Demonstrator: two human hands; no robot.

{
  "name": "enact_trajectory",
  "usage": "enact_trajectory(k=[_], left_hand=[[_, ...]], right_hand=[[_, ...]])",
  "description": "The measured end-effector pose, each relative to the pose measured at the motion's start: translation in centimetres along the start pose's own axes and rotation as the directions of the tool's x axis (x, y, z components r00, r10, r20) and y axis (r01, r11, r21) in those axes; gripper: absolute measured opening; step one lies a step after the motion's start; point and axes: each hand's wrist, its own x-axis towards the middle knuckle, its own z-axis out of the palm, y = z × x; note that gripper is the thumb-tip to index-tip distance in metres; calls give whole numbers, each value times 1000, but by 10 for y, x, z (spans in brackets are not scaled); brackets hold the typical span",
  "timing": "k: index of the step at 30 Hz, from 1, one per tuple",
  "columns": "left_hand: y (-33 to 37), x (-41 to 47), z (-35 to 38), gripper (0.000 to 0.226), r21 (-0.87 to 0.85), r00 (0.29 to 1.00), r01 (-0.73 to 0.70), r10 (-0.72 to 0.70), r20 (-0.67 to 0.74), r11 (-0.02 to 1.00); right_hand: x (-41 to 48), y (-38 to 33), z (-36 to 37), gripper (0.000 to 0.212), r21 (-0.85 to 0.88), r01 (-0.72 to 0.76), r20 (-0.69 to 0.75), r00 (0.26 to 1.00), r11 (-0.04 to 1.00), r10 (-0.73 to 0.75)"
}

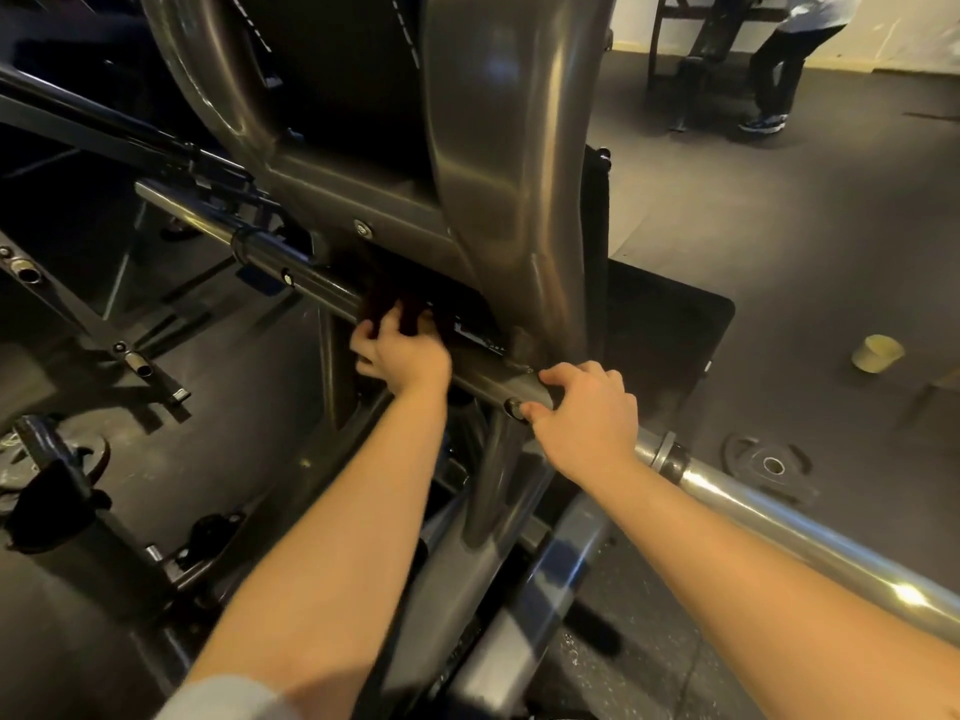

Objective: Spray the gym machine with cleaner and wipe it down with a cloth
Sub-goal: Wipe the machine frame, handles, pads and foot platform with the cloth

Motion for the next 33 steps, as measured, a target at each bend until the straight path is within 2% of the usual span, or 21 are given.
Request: enact_trajectory(k=[3,5,7,10,14,18,23,28,33], left_hand=[[-12,-33,11,31,-13,1000,-17,17,22,1000],[-11,-32,10,32,-51,999,32,-30,38,998],[-5,-13,5,27,-82,996,86,-83,33,993],[3,36,-5,23,-29,997,77,-77,-8,997],[19,104,-22,31,100,991,128,-122,-61,987],[23,137,-26,39,94,982,181,-175,-68,979],[14,108,-19,47,73,991,119,-115,-63,990],[-6,51,-6,66,-135,991,135,-136,-5,982],[-9,-19,5,67,-185,987,159,-155,39,970]], right_hand=[[5,-3,0,47,9,-35,-1,999,999,35],[6,-4,1,46,3,-37,1,999,999,37],[5,-3,3,44,-4,-15,-14,1000,1000,14],[3,-1,4,44,-32,-1,-26,1000,999,1],[4,-2,4,45,-45,-3,-32,999,999,2],[3,-3,3,44,-47,-5,-36,999,999,3],[1,-3,3,44,-44,-3,-33,999,999,1],[1,-4,3,45,-45,0,-27,1000,999,-1],[-1,-6,4,44,-49,10,-30,999,999,-11]])
